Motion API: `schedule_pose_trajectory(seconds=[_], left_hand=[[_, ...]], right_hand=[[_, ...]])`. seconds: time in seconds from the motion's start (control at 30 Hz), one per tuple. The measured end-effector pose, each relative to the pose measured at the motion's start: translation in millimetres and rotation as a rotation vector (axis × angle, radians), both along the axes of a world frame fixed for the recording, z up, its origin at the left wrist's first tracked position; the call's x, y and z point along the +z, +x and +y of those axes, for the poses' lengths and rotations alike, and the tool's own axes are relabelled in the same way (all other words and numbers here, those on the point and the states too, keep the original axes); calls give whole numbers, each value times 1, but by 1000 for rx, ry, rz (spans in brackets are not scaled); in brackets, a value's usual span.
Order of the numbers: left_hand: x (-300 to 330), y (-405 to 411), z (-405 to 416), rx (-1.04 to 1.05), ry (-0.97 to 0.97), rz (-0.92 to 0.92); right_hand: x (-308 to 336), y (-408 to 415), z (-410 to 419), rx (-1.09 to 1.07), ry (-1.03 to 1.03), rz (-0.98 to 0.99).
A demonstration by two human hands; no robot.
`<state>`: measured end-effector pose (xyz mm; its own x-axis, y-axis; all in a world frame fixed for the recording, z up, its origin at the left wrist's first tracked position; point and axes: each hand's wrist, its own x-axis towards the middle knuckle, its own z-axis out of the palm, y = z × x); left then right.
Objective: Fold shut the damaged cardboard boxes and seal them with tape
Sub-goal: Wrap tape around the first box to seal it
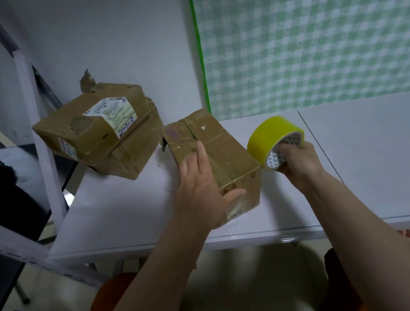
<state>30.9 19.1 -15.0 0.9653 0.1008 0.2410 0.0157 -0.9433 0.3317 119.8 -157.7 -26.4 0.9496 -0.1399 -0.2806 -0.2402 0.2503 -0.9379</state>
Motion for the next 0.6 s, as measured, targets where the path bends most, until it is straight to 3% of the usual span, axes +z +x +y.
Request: schedule_pose_trajectory(seconds=[0.27, 0.47, 0.6], left_hand=[[-3, -2, 4, -12, -43, 12], [-11, -12, 18, -20, -191, -83], [-15, -16, 23, -15, -301, -131]], right_hand=[[-18, -5, 6, 17, 74, 85], [-29, -31, 24, 355, 73, 202], [-14, -43, 38, 384, 74, 168]])
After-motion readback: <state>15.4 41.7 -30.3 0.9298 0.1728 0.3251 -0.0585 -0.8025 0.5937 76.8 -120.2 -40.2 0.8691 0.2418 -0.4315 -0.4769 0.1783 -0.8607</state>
